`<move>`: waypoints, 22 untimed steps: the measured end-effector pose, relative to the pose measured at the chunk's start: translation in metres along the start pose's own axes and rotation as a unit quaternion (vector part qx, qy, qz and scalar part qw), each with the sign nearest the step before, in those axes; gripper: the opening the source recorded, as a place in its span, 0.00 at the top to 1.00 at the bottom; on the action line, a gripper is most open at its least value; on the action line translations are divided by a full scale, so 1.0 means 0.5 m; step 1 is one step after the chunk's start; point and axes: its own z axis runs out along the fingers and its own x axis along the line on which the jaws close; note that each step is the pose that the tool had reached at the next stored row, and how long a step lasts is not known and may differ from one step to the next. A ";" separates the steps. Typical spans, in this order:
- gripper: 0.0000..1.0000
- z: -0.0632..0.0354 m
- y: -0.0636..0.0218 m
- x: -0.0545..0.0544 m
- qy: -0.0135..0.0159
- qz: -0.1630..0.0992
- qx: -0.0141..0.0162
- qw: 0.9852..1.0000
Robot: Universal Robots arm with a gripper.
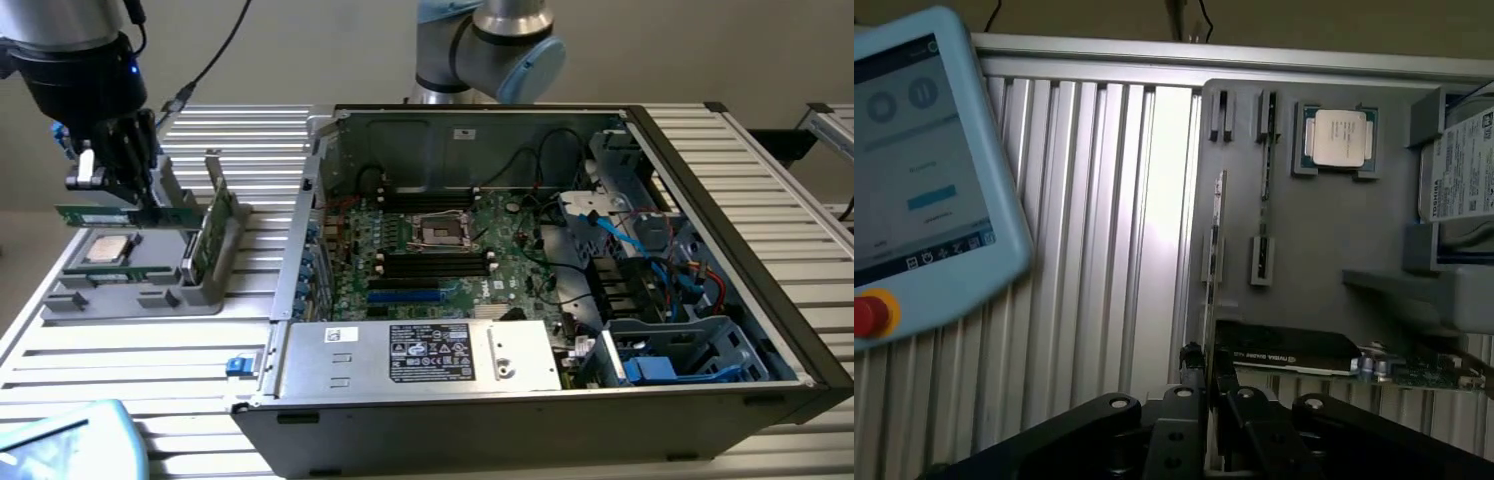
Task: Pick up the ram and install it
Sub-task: 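Pick up the ram and move it above insertion slot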
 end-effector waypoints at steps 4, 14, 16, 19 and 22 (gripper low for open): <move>0.86 -0.018 -0.021 0.004 0.000 -0.002 0.000 1.000; 0.86 -0.043 -0.067 0.012 -0.006 -0.006 0.000 1.000; 0.86 -0.048 -0.076 0.013 -0.008 -0.007 0.001 1.000; 0.86 -0.056 -0.091 0.015 -0.011 -0.007 0.001 1.000; 0.86 -0.064 -0.103 0.016 -0.014 -0.007 0.002 1.000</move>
